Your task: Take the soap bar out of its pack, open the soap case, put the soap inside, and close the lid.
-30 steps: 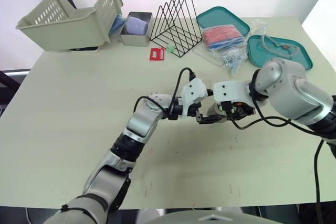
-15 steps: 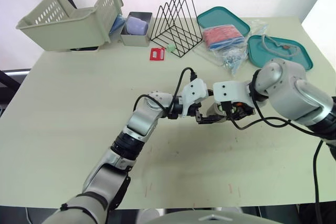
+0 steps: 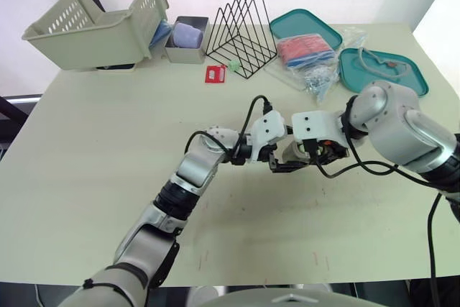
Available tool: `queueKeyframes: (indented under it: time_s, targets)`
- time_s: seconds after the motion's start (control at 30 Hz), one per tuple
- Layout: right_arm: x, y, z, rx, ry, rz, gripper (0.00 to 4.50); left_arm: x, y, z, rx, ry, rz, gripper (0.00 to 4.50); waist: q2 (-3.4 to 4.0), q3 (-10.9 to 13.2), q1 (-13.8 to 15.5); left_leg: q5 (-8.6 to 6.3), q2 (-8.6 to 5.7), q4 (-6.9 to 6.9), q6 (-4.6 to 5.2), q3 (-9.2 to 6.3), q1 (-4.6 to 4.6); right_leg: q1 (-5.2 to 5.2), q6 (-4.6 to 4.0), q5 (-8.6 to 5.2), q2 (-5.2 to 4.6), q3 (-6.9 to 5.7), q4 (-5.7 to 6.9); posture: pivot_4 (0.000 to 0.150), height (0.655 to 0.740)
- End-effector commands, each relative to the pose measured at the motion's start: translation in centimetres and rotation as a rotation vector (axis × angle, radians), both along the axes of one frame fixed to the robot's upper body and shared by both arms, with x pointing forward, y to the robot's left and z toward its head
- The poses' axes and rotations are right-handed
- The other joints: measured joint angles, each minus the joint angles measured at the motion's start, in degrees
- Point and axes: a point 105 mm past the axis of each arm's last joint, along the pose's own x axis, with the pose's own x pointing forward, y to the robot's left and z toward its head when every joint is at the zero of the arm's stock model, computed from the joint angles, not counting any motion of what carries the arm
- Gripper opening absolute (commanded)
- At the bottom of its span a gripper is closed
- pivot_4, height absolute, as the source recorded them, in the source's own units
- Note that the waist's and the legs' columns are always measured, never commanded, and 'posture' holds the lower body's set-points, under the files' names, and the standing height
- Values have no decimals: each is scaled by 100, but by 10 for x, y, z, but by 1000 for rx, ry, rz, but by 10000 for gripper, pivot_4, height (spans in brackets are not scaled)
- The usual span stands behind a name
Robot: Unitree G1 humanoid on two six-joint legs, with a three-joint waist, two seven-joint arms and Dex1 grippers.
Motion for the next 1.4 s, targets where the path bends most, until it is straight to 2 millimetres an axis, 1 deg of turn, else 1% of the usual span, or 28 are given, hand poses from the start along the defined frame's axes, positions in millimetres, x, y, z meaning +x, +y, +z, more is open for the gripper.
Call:
queueKeyframes:
  time_s: [0.03,0.07,0.13,0.17,0.23,0.43,0.67,0.7,0.8,0.83,0.87,1.2,1.4]
  targets:
    - [-6,6,-14,-6,48,31,20579,0,-3,9,-14,-45,-19,41151,0,0,0,0,0,0,0,0,0,0,0,0,0,0,0,1500,7400]
    - [-6,6,-14,-6,47,31,20579,0,-3,9,-18,-44,-19,39082,0,0,0,0,0,0,0,0,0,0,0,0,0,0,0,1500,7400]
    - [-6,6,-14,-8,45,33,20579,0,-3,10,-21,-43,-23,30164,0,0,1,0,0,0,0,0,0,0,0,0,0,0,0,1500,7400]
    - [-6,6,-14,-9,44,34,20579,0,-4,10,-22,-43,-27,24905,0,0,1,0,0,0,0,1,0,0,0,0,0,0,0,1500,7400]
    - [-6,5,-15,-12,44,34,20579,-1,-6,11,-28,-46,-35,19870,0,0,1,0,0,2,0,1,0,0,0,0,0,0,1,1500,7400]
    - [-7,5,-15,-13,46,40,20579,-3,-8,12,-28,-49,-53,19865,0,0,5,0,0,3,0,0,-1,0,-1,-1,0,0,3,1500,7400]
    - [-6,7,-15,-3,48,40,20579,-1,-5,11,-22,-60,-52,19865,0,0,8,0,0,4,0,0,-1,0,-1,-1,-1,0,3,1500,7400]
    - [-5,8,-14,6,45,38,25350,-1,-4,10,-21,-60,-54,19865,0,0,8,0,0,4,0,0,-1,0,-1,-1,-1,0,3,1500,7400]
    - [-3,9,-13,28,38,29,35550,-2,-3,9,-19,-62,-61,19865,3,2,27,0,0,4,0,-2,-4,-2,-1,-1,-1,-1,3,1500,7400]
    - [-2,9,-12,34,34,25,42086,-2,-2,8,-18,-63,-63,19865,4,3,30,0,-3,5,0,0,-11,-6,-1,-1,-3,-1,3,1500,7400]
    - [0,8,-11,47,31,19,44577,-3,-1,7,-15,-66,-67,19865,3,3,36,0,-4,8,0,0,-14,-8,0,-1,-5,-1,3,1500,7400]
    - [7,-2,0,147,13,-18,44577,-2,10,-2,10,-75,-64,19865,4,3,40,0,-5,10,0,-1,-15,-7,0,-1,-6,-4,2,1500,7400]
    - [6,-6,6,251,38,-46,44577,0,16,-5,7,-83,-50,19865,4,4,36,0,-5,9,0,-2,-14,-6,0,-1,-6,-4,2,1500,7400]
